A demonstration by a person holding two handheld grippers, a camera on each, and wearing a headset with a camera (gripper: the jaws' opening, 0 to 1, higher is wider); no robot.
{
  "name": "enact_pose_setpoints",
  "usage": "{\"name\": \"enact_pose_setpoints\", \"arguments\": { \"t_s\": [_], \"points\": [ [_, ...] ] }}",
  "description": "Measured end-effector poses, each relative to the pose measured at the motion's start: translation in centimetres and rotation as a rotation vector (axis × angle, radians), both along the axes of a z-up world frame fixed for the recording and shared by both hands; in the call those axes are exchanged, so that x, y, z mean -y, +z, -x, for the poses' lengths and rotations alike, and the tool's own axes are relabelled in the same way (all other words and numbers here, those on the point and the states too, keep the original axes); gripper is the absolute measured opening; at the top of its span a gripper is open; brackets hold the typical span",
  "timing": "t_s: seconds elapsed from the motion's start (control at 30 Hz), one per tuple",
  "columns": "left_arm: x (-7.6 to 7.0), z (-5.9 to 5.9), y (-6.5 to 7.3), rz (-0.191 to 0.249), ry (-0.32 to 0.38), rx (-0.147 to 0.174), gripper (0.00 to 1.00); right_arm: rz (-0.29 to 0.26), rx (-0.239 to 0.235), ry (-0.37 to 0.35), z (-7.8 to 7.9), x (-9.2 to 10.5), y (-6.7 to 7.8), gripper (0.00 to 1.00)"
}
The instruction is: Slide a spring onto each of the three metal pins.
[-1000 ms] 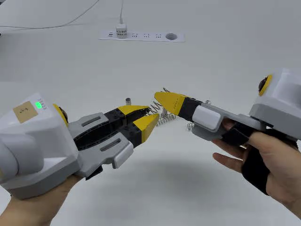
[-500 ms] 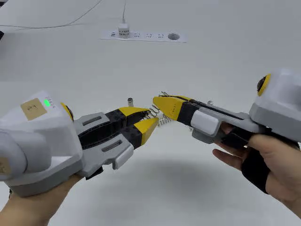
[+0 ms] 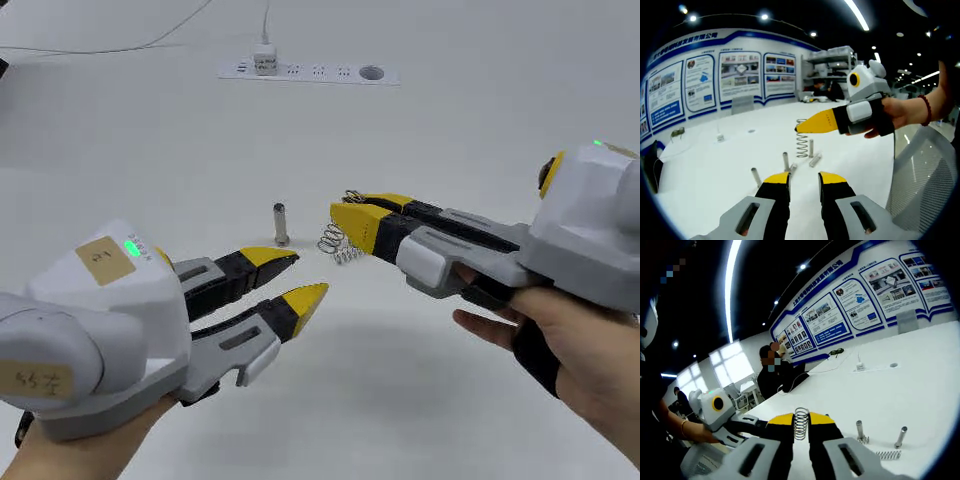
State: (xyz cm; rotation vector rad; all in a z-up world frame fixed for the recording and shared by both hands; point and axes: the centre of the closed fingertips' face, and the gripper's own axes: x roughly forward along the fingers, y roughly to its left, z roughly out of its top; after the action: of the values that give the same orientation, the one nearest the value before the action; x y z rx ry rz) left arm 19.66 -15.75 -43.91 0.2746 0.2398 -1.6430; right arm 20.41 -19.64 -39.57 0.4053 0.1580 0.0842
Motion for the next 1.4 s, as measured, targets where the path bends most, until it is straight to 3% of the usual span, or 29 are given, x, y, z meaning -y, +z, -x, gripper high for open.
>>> {"name": "enact_pose_setpoints", "arguments": {
  "t_s": [0.17,0.27,0.43,1.03,1.4],
  "points": [
    [-0.3,-0.2,-0.6,-0.025,0.002,0.021,0.28,0.099,-0.009,0.017,-0.7,-0.2,-0.3,0.11],
    [-0.3,-0.3,-0.8,-0.029,0.006,0.004,0.33,0.158,-0.005,0.024,-1.3,-0.3,-0.3,0.11],
    [-0.3,-0.4,-1.1,-0.042,0.002,0.019,0.39,0.246,-0.017,0.039,-2.3,-0.3,-0.6,0.11],
    [-0.6,-1.4,-2.0,-0.07,0.047,-0.012,0.57,0.351,-0.011,0.043,-6.0,0.5,-1.4,0.11],
    [-0.6,-1.4,-2.3,-0.081,0.054,-0.017,0.66,0.412,-0.023,0.036,-8.1,0.8,-2.7,0.11]
  ]
}}
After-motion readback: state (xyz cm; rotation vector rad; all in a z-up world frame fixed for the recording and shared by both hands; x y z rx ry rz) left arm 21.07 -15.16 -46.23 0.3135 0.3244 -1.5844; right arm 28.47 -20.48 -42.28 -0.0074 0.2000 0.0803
